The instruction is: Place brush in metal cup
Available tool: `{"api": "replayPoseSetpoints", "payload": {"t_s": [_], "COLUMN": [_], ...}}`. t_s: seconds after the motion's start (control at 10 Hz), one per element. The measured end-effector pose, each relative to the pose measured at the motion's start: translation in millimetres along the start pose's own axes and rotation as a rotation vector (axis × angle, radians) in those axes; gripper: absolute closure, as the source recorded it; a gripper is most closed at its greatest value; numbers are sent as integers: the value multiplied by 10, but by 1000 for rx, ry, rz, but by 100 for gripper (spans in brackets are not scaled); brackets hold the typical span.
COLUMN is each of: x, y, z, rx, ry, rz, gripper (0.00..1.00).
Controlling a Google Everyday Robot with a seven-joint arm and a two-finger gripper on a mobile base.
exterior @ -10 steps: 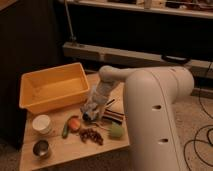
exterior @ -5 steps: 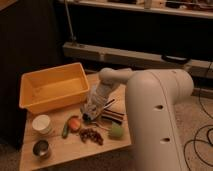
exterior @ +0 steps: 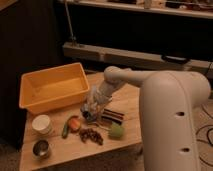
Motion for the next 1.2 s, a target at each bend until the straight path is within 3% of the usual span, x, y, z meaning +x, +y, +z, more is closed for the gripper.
{"api": "replayPoseSetpoints", "payload": {"t_s": [0.3,0.4,0.7,1.2], "x": [245,302,601,1471], "y": [342,412,531,902], "z": [-382,-427,-255,-6], "rx": [-29,-34,-38,-15], "ry": [-60,-66,-43,11], "rz": [-82,-96,-127,-270], "gripper": [100,100,100,100]}}
